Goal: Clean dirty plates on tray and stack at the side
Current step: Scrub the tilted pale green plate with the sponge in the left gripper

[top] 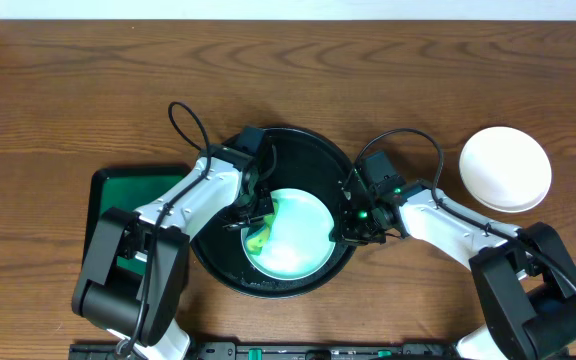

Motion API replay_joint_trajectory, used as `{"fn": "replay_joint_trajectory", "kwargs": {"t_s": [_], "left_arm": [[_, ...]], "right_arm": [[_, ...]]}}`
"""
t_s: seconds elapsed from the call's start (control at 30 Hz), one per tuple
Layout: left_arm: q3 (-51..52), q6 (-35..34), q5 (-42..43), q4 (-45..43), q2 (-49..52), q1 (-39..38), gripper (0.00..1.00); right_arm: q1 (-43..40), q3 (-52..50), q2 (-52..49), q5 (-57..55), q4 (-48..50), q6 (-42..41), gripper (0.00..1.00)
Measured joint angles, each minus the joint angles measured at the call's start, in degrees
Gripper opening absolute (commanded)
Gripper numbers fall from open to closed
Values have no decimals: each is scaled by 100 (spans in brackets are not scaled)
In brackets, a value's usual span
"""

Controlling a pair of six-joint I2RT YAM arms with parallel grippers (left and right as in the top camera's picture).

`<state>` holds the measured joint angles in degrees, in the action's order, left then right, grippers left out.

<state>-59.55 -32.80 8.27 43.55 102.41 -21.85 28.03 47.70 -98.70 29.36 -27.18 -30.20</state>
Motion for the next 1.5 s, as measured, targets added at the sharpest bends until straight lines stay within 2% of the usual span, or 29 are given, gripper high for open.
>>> {"fn": "replay_joint_trajectory", "kwargs": {"t_s": [0.23, 0.5, 0.73, 0.9, 1.13, 1.27, 1.5], "left_arm": [[59, 446, 11, -192, -22, -229, 7], [164, 1141, 503, -2155, 81, -1163, 7], [247, 1346, 391, -2452, 87, -1235, 7], [186, 1357, -269, -2337, 81, -1408, 7], [219, 1381, -2269, -2059, 142, -1526, 7], [232, 1464, -2662, -1982, 186, -1615, 7], [232, 1480, -2833, -1775, 188, -1617, 7]], "right_arm": [[-2, 4, 0, 0, -17, 0, 1], [-85, -11, 13, -175, -205, -39, 1], [-90, -9, 20, -199, -225, -39, 1], [-90, -9, 20, -199, -225, -37, 1], [-87, -2, 15, -208, -105, -31, 1], [-81, 0, 15, -212, -57, -31, 1], [-79, 15, 15, -175, -61, -28, 1]]}}
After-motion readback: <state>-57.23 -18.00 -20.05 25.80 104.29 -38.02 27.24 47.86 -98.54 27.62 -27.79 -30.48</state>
